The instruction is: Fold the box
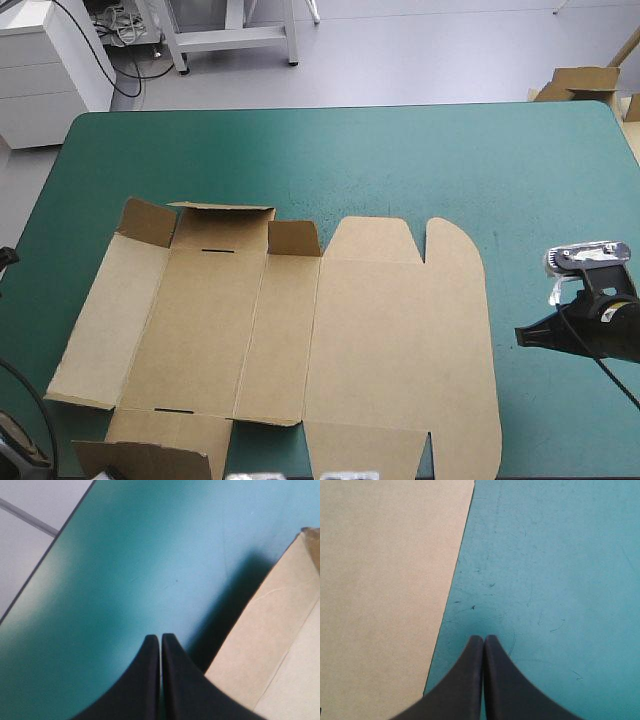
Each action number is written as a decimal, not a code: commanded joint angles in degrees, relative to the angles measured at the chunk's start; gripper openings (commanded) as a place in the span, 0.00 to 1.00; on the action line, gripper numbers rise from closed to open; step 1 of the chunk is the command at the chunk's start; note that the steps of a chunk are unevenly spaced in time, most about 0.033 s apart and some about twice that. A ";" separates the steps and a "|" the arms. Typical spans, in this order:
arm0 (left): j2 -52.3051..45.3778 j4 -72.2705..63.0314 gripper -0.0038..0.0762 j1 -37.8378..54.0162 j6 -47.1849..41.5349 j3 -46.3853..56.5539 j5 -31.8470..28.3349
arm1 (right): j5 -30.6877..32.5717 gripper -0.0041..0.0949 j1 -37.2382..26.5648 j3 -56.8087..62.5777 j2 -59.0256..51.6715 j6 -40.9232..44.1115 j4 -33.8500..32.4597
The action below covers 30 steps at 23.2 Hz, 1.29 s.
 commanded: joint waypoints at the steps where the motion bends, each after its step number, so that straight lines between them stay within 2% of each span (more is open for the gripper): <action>1: -1.59 -2.09 0.04 1.55 6.50 -1.91 0.36 | -2.73 0.02 -0.28 -1.32 -0.51 -0.56 0.45; 6: -1.59 -2.24 0.05 1.55 7.72 -1.55 0.65 | -3.04 0.02 -0.28 -1.32 -0.51 -0.64 0.45; 8: -1.59 -1.99 0.15 1.44 7.72 -1.31 1.03 | -3.40 0.02 -0.28 -1.32 -0.51 -1.47 0.34; 9: -1.59 -2.24 0.32 1.35 7.72 -1.19 1.03 | -3.40 0.02 -0.28 -1.32 -0.51 -1.59 0.26; 10: -1.59 -2.51 0.41 1.35 7.72 -1.19 1.03 | -3.40 0.02 -0.28 -1.32 -0.51 -1.59 0.26; 11: -1.59 -3.24 0.60 1.35 7.24 -1.19 1.03 | -3.45 0.02 -0.28 -1.32 -0.51 -1.59 0.26; 13: -1.59 -4.56 0.81 1.35 7.10 -1.19 0.40 | -3.68 0.02 -0.28 -1.32 -0.51 -2.13 0.22; 15: -1.47 -5.36 0.95 1.35 3.61 -1.19 0.67 | -3.81 0.02 -0.28 -1.32 -0.51 -2.26 0.12; 18: -1.24 -5.35 0.96 1.35 4.91 -1.19 2.42 | -3.81 0.02 -0.28 -1.32 -0.51 -2.26 0.12; 22: 1.59 -5.59 0.95 1.35 10.96 -1.11 8.52 | -3.81 0.02 -0.28 -1.32 -0.51 -2.37 -0.04; 30: 4.53 -11.46 0.95 1.22 20.36 4.74 8.73 | -3.71 0.02 -0.28 -1.32 -0.51 -2.60 -0.03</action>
